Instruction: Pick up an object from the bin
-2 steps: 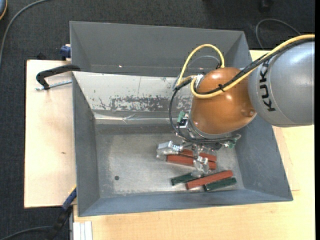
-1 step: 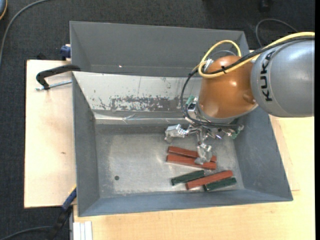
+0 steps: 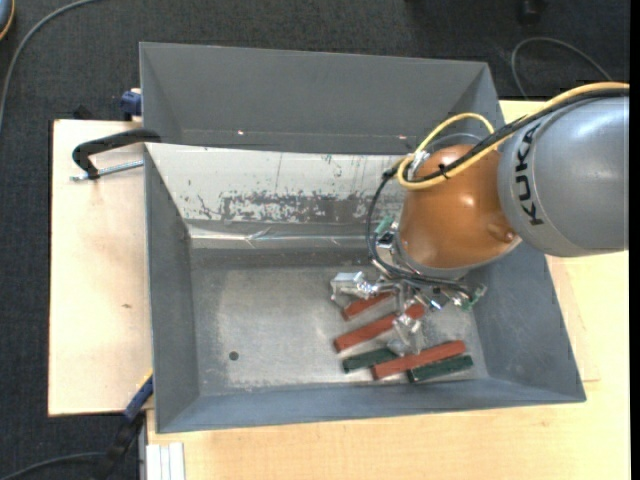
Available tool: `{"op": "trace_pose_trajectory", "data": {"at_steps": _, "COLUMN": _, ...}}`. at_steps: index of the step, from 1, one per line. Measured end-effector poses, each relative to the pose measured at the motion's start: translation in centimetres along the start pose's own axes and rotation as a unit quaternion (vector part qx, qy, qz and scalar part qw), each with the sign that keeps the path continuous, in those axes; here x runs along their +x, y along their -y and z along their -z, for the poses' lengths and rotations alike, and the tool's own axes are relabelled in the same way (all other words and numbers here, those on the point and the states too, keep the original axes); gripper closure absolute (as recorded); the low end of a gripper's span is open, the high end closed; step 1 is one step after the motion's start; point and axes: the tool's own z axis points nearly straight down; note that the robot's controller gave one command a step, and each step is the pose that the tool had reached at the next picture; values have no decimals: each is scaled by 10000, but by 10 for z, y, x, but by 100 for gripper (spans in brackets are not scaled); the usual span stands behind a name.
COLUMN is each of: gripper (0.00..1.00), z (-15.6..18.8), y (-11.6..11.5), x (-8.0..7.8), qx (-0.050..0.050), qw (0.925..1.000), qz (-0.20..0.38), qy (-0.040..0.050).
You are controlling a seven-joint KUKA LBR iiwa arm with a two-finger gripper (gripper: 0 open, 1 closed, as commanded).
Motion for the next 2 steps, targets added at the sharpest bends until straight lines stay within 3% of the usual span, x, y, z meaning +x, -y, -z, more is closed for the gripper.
{"op": "trace_pose_trajectory", "data": {"at_steps": 1, "gripper": 100, "z": 4, "y": 2, "x": 0, "qx": 12, "qw": 10000, "qz": -3, "qy": -14}}
{"op": "trace_pose_trajectory", "data": {"at_steps": 2, "gripper": 0, "z": 0, "y": 1, "x": -1, "qx": 15, "qw": 10000, "qz": -6, "qy": 16}}
